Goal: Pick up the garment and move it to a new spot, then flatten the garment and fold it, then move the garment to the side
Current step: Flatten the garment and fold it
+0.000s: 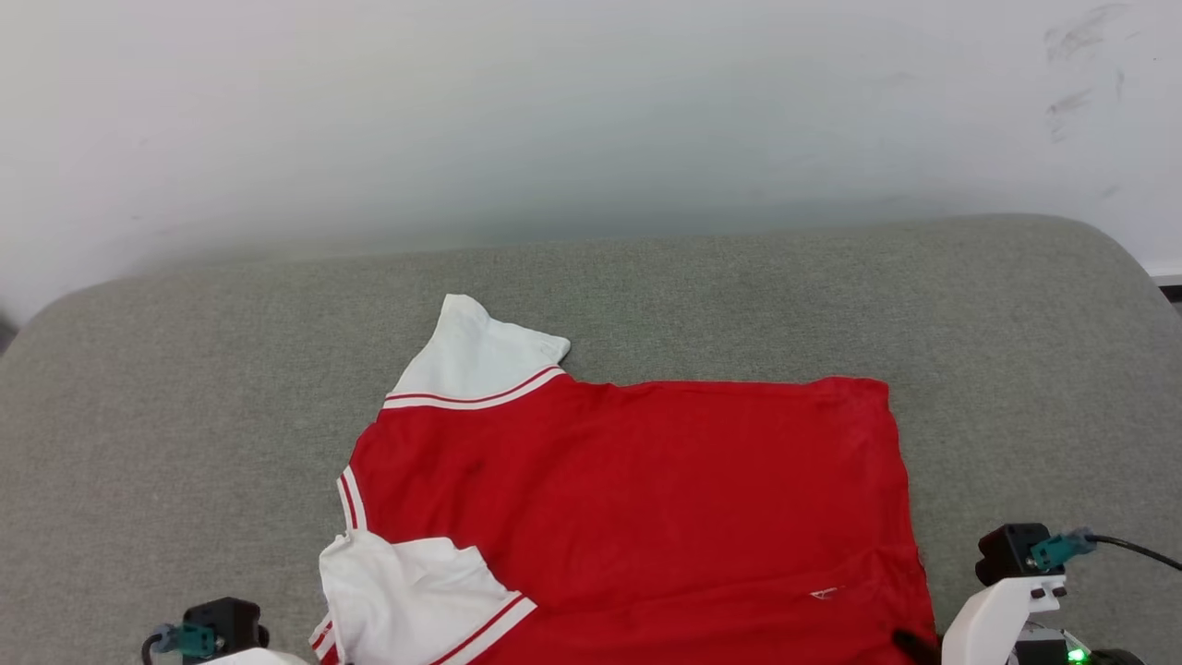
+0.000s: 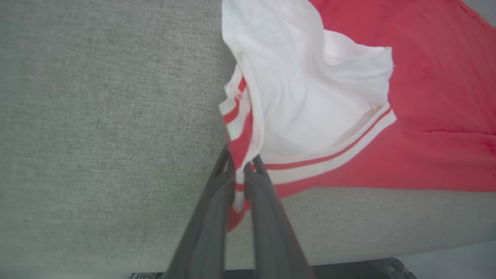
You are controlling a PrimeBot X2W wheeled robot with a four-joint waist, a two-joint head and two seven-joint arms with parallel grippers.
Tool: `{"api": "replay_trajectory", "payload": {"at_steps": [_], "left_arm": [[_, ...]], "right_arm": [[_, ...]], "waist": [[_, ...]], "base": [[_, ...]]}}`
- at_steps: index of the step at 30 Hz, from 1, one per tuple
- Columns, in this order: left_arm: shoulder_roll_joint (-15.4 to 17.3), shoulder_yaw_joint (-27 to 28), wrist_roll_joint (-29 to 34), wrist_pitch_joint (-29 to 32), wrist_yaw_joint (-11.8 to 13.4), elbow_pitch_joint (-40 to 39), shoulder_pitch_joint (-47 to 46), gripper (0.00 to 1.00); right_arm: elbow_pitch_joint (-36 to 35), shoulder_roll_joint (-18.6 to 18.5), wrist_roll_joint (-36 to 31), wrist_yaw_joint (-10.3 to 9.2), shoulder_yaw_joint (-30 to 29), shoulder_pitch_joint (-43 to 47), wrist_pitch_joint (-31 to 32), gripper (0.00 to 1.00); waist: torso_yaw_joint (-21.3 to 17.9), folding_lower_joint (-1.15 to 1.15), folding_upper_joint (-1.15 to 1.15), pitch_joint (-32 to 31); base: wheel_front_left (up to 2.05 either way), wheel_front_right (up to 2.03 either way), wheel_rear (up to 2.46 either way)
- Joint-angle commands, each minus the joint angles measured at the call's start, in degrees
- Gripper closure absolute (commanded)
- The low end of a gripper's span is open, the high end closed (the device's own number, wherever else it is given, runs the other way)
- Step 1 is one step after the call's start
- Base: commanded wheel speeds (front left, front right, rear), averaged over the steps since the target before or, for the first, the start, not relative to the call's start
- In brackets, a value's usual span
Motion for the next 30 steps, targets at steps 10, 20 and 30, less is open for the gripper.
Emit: {"api": "replay_trajectory", "payload": {"at_steps": [10, 20, 30], "left_arm": [[-1.06, -0.19, 1.63, -7.59, -3.80, 7.10, -7.50, 0.00], [-3.01, -3.41, 8.51, -16.56, -5.63, 6.39, -19.51, 0.00], [-3.68, -3.16, 11.08, -20.54, -7.54, 18.88, -38.29, 0.00]], "right_arm": [[-6.34, 3.62, -5.21, -0.01, -2.11, 3.44, -20.53, 0.00], [-11.40, 9.46, -14.48, -0.02, -7.05, 2.04, -33.96, 0.00], [-13.36, 10.45, -15.54, -0.02, -7.85, -4.96, -37.05, 0.00]], "waist": [[-1.92, 0.01, 0.00, 0.46], [-5.67, 0.01, 0.00, 2.44], [-10.57, 0.01, 0.00, 11.31]], "base": [[0.00, 0.00, 0.00], [0.00, 0.00, 0.00], [0.00, 0.00, 0.00]]}}
